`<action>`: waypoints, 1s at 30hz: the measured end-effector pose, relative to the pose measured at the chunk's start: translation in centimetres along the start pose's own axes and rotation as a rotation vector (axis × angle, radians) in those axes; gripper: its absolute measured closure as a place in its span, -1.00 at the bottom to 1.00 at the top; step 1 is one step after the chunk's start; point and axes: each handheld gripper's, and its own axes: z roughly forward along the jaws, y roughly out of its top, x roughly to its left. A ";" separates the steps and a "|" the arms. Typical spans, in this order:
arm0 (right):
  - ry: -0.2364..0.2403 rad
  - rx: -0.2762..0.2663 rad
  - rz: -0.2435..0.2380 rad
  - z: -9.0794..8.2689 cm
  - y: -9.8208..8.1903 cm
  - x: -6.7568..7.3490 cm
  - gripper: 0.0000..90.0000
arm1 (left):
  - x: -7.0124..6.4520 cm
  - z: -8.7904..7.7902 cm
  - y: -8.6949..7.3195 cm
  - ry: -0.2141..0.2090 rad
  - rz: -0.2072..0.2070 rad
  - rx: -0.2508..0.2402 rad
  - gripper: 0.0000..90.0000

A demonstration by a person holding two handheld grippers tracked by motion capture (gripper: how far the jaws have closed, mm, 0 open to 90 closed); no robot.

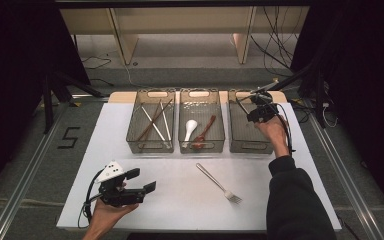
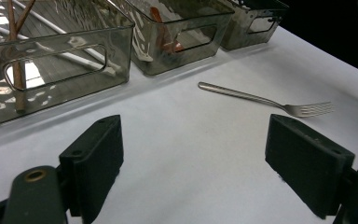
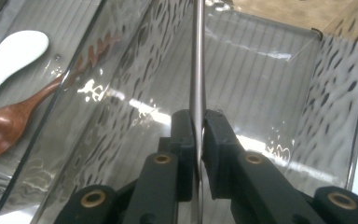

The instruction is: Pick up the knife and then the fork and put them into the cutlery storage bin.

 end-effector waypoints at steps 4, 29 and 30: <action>-0.007 0.004 -0.001 0.3 0.1 0.1 0.85 | 0.0 0.0 0.0 -0.002 0.008 0.005 -0.58; 0.146 -0.161 -0.031 -4.4 -1.8 2.1 -0.11 | 0.0 0.0 0.0 0.003 0.008 0.005 -0.58; 0.151 -0.157 -0.045 -4.5 -2.0 2.4 -0.13 | 0.0 0.0 0.0 0.003 0.008 0.005 -0.58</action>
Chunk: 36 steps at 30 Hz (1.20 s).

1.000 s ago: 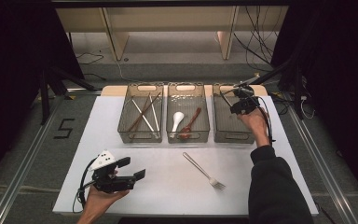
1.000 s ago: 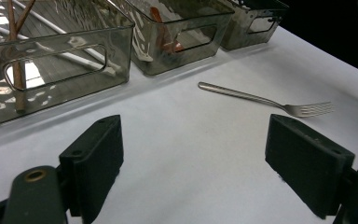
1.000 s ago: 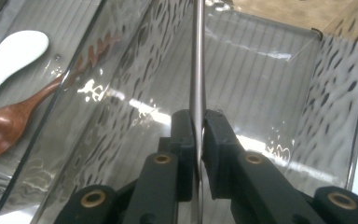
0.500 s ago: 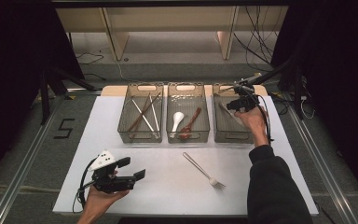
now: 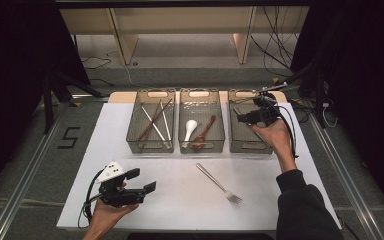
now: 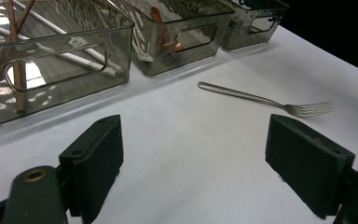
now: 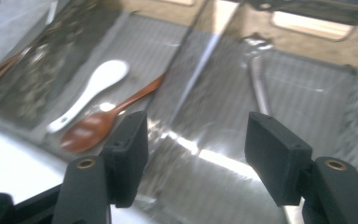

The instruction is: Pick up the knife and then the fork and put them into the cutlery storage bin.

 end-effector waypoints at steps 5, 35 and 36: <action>0.047 0.001 -0.043 -0.9 -1.4 1.9 -0.18 | 0.0 0.0 0.0 0.002 -0.007 -0.002 -0.58; 0.215 0.190 -0.234 1.0 -9.3 9.5 -0.22 | 0.1 -0.3 -0.1 0.010 -0.006 -0.043 -0.60; 0.212 0.193 -0.241 1.2 -9.4 9.6 -0.22 | 0.1 -0.3 -0.1 0.009 -0.005 -0.042 -0.60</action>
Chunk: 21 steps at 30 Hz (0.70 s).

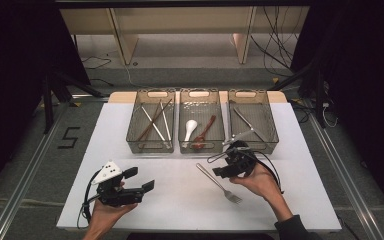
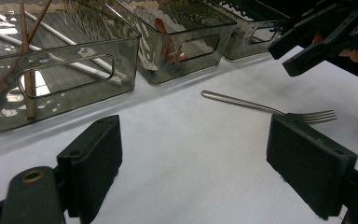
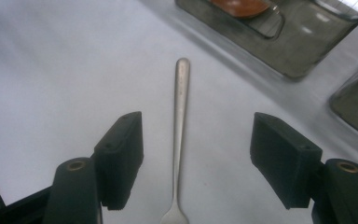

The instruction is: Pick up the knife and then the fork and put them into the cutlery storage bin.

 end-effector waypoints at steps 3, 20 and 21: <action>0.005 0.022 -0.002 0.5 -0.2 0.2 -0.21 | 0.0 0.0 0.0 -0.001 0.007 0.001 -0.60; 0.006 0.111 -0.033 2.6 -0.7 1.1 -0.19 | 0.1 0.0 -0.1 0.004 0.006 -0.007 -0.62; 0.004 0.120 -0.036 2.7 -0.7 1.1 -0.19 | 0.1 0.0 -0.1 0.004 0.006 -0.007 -0.62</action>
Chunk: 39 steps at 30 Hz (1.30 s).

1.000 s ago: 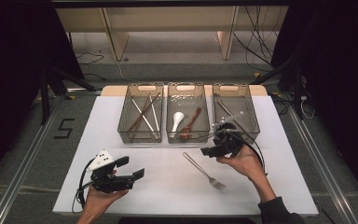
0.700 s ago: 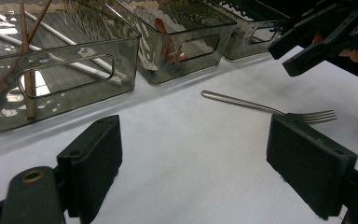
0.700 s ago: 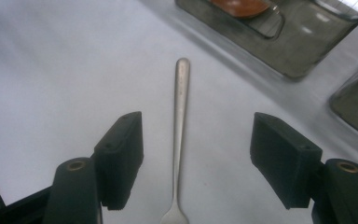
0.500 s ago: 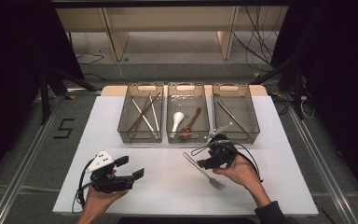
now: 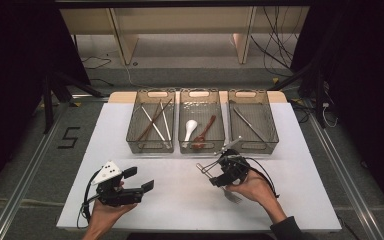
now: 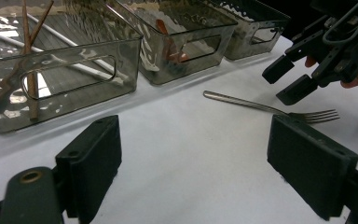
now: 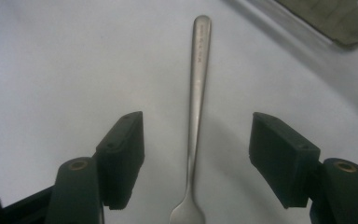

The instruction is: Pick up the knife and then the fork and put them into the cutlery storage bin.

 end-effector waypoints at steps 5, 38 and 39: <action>-0.006 0.016 -0.007 0.5 -0.1 0.1 -0.17 | 0.0 0.0 0.0 -0.001 0.001 -0.002 -0.62; -0.053 0.125 -0.061 1.9 -0.4 0.6 0.65 | 0.0 -0.1 0.1 0.004 0.009 -0.002 -0.62; -0.054 0.126 -0.063 1.9 -0.4 0.5 0.68 | 0.0 -0.1 0.0 0.004 0.009 -0.002 -0.62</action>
